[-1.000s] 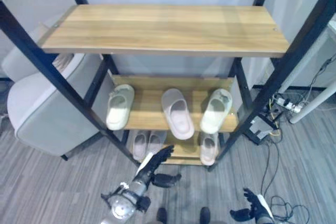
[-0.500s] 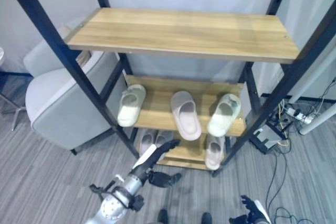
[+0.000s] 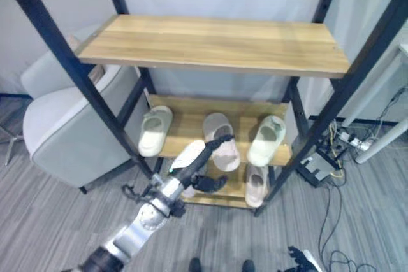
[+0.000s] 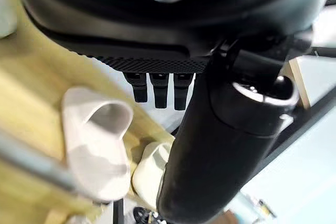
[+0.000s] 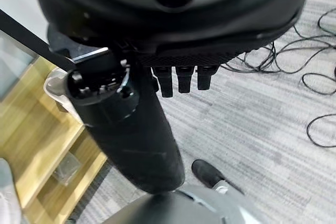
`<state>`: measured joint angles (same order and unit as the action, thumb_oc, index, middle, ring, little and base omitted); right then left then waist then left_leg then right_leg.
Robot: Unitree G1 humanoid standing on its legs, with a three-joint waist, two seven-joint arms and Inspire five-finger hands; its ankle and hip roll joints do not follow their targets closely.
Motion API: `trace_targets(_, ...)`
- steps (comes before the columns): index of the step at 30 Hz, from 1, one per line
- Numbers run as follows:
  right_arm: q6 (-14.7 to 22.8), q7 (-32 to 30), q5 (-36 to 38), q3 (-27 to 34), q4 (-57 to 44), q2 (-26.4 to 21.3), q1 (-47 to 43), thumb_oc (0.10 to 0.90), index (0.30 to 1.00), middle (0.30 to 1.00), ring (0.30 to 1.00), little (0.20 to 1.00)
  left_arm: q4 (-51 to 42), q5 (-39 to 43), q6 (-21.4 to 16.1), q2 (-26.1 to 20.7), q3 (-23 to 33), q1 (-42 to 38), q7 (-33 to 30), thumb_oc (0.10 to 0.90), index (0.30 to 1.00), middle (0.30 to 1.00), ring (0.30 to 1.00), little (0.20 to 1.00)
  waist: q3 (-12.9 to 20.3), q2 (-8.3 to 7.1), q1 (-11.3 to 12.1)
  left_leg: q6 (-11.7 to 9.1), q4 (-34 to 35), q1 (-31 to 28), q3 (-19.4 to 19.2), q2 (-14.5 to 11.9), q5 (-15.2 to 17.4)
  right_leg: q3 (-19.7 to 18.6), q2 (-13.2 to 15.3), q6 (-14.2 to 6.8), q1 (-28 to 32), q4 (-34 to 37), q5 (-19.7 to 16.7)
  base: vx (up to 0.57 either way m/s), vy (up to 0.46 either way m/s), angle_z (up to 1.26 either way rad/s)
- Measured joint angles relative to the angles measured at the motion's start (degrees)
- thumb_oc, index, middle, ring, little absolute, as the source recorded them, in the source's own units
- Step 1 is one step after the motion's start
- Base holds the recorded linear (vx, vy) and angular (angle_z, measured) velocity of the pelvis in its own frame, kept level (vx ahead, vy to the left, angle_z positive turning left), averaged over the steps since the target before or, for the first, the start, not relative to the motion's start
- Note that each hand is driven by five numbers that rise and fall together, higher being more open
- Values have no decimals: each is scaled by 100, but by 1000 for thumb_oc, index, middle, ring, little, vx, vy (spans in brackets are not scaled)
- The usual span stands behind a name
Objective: Arrange the slippers neatly on the shoe rack.
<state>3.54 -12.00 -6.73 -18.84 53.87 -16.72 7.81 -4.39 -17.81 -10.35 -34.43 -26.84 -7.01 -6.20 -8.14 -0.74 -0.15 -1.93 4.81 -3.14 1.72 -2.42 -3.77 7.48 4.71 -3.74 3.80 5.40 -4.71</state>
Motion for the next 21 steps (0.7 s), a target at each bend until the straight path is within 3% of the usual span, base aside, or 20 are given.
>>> trace_targets(5,-30,95,2,-5,41,-30,-68,800,900,900,900,900,471,-632,79,9,-23,-396,-252,800,900,900,900,900,65,13,-151,12,-14,3,-111,-3,10,-93,-4,1,-56,0,-33,39,26,-11)
trace_targets(10,-89,163,3,-26,34,-55,-134,800,900,900,900,900,1245,-1801,542,-29,-22,-1123,-618,800,900,900,900,900,114,32,-188,18,4,13,-303,-10,23,-250,-5,6,-153,0,-66,47,30,-18)
trace_targets(21,-171,172,16,40,38,-44,-3,800,900,900,900,900,1394,-1928,919,-18,28,-1261,-1196,800,900,900,900,900,184,16,-419,21,6,109,-467,-11,57,-411,-14,-4,-348,-1,-128,21,15,-10)
